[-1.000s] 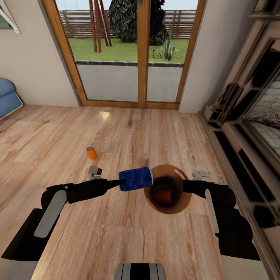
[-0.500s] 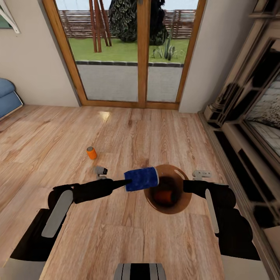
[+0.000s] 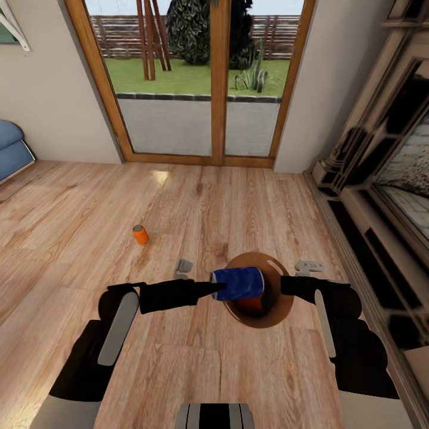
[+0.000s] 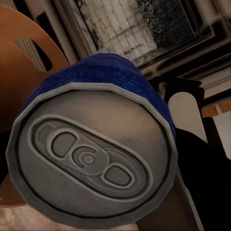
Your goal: Put the three can of soda from the living room inside the tash can in the kitchen.
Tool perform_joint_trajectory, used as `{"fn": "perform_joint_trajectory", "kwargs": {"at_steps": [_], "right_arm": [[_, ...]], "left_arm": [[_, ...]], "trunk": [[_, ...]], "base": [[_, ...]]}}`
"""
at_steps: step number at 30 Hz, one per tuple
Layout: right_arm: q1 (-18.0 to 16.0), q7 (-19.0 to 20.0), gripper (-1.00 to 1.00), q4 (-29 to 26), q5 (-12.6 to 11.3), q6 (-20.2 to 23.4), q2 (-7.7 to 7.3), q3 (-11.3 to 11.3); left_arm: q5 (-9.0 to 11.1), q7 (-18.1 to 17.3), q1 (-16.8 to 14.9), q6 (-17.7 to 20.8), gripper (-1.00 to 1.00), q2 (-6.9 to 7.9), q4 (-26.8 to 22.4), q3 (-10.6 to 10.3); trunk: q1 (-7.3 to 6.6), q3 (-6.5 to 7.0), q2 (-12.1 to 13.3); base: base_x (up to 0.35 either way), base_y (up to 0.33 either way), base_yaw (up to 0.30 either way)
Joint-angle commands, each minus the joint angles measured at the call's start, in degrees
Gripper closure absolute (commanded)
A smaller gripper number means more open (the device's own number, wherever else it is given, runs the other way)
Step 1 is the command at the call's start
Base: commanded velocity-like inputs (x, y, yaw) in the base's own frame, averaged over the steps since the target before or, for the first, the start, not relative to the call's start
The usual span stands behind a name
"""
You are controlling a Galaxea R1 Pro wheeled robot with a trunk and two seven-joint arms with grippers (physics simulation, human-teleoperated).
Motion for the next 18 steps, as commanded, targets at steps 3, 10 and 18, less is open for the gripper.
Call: {"fn": "perform_joint_trajectory", "kwargs": {"at_steps": [3, 10, 18], "right_arm": [[0.0, 0.4, 1.00, 0.0, -1.3, 0.1, 0.04, 0.0], [0.0, 0.4, 1.00, 0.0, -1.3, 0.1, 0.09, 0.0], [0.0, 0.4, 1.00, 0.0, -1.3, 0.1, 0.08, 0.0]], "left_arm": [[-0.3, 0.1, 0.0, 0.0, 1.00, -0.28, -0.2, -0.2], [-7.1, 0.6, -0.3, 0.1, 1.00, -3.58, -0.3, -0.2], [-14.8, 0.6, -0.5, 0.2, 1.00, -6.70, -0.2, -0.2]], "trunk": [[-0.01, 0.01, 0.0], [-0.01, 0.01, 0.0], [-0.01, 0.01, 0.0]], "base": [[0.000, 0.000, 0.000], [0.000, 0.000, 0.000], [0.000, 0.000, 0.000]]}}
